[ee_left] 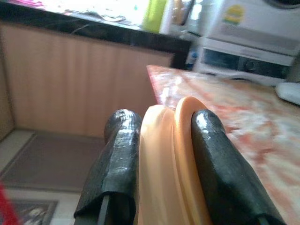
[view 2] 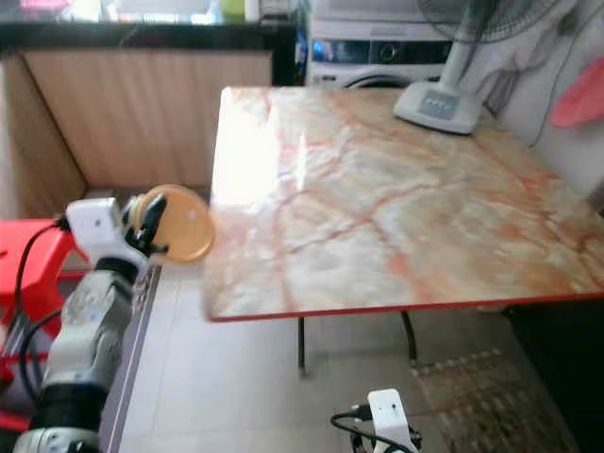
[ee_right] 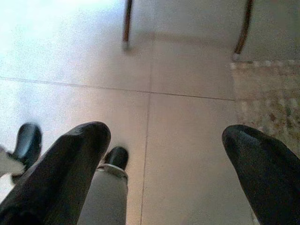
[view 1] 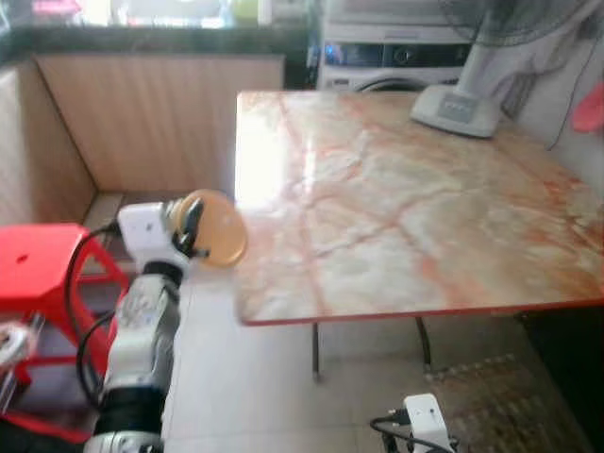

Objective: Restocking fridge

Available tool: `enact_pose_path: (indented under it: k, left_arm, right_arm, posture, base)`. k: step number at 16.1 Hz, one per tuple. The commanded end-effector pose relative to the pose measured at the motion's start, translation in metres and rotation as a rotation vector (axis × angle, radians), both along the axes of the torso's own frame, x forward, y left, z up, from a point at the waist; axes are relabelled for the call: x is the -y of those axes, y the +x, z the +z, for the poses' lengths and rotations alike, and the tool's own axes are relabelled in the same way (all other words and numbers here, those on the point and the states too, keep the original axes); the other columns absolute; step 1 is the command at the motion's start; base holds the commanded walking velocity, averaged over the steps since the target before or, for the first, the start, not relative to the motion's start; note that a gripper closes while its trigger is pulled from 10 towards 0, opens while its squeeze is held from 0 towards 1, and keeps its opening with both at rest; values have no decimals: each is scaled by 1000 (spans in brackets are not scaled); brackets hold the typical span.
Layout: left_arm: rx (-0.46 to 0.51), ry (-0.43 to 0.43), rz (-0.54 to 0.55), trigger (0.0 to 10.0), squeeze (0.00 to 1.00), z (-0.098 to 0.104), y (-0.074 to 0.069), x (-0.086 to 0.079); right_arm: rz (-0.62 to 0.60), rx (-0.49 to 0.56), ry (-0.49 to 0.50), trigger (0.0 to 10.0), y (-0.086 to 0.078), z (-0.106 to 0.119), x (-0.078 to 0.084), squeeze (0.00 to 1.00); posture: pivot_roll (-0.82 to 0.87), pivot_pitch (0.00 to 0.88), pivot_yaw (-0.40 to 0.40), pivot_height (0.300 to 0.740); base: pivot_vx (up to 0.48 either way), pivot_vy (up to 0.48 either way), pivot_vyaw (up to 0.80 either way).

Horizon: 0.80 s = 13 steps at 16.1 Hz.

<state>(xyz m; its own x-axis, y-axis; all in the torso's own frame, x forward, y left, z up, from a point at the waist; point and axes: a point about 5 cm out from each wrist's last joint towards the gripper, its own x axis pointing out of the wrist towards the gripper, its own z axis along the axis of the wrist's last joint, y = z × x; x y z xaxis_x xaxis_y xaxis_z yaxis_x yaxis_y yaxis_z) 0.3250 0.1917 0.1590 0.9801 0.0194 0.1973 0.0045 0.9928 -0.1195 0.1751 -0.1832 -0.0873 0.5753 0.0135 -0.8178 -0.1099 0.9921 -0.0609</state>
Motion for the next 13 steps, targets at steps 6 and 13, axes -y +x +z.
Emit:
enact_pose_path:
  k: [6, 13]
  left_arm:
    - [9, 20, 7, 10000, 0, 1, -3, -4]
    - [24, 32, -17, 10000, 0, 2, -4, 0]
  right_arm:
    - [-22, -5, 10, 10000, 1, 0, -2, 0]
    - [-4, -18, 5, 10000, 0, -1, -3, 0]
  posture:
    - [77, 0, -42, 740]
    - [79, 0, -43, 740]
  base:
    - [0, 89, 0]
    - [0, 0, -776]
